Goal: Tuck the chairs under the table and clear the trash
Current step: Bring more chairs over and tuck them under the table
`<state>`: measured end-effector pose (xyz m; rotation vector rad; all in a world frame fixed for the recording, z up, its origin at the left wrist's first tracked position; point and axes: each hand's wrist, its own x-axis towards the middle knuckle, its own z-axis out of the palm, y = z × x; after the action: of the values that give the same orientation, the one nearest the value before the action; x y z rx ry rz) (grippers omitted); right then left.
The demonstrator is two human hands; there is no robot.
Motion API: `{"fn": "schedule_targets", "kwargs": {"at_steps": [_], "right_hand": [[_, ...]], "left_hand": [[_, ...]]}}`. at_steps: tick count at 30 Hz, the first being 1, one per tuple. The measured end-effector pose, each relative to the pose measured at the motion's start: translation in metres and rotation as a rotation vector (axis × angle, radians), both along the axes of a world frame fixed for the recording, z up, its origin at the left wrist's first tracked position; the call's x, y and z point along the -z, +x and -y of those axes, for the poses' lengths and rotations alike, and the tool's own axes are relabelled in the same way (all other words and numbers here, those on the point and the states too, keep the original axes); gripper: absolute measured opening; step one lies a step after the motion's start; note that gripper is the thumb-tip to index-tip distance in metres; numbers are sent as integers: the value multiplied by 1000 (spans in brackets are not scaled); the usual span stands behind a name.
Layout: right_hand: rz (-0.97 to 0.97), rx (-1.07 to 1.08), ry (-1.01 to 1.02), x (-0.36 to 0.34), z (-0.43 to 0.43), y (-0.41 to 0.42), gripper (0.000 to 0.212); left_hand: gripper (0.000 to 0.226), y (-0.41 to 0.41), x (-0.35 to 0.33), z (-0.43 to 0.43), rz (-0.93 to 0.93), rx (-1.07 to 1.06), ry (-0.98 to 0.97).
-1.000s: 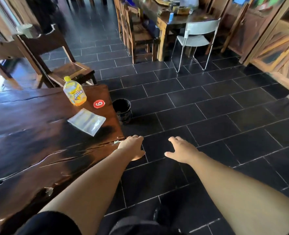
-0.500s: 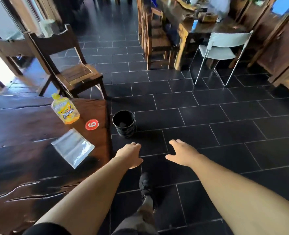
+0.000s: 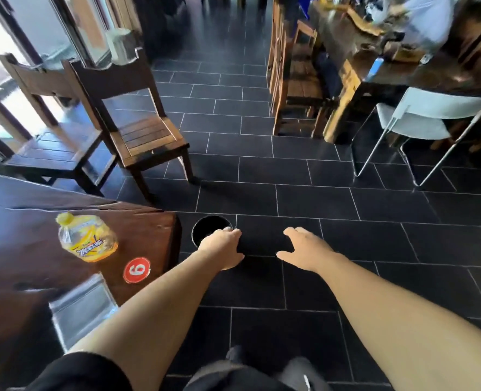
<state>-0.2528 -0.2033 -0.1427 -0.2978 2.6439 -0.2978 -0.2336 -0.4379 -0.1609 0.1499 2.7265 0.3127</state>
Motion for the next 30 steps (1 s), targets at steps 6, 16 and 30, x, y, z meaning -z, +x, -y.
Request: {"fn": "schedule_targets", "kwargs": {"at_steps": [6,16,30], "right_hand": [[-11,-98,-21,-1,-4,-110,65],[-62,-275,-27,-21,-36,-344,64],[-34,-443,-55,-15,8,-541,64]], "left_hand": [[53,-89,-1,-6,-40,-72,-27],[54,-262,-12,-34,-81,-326,-31],[51,-434,-22,-15,-120,-446,-79]]}}
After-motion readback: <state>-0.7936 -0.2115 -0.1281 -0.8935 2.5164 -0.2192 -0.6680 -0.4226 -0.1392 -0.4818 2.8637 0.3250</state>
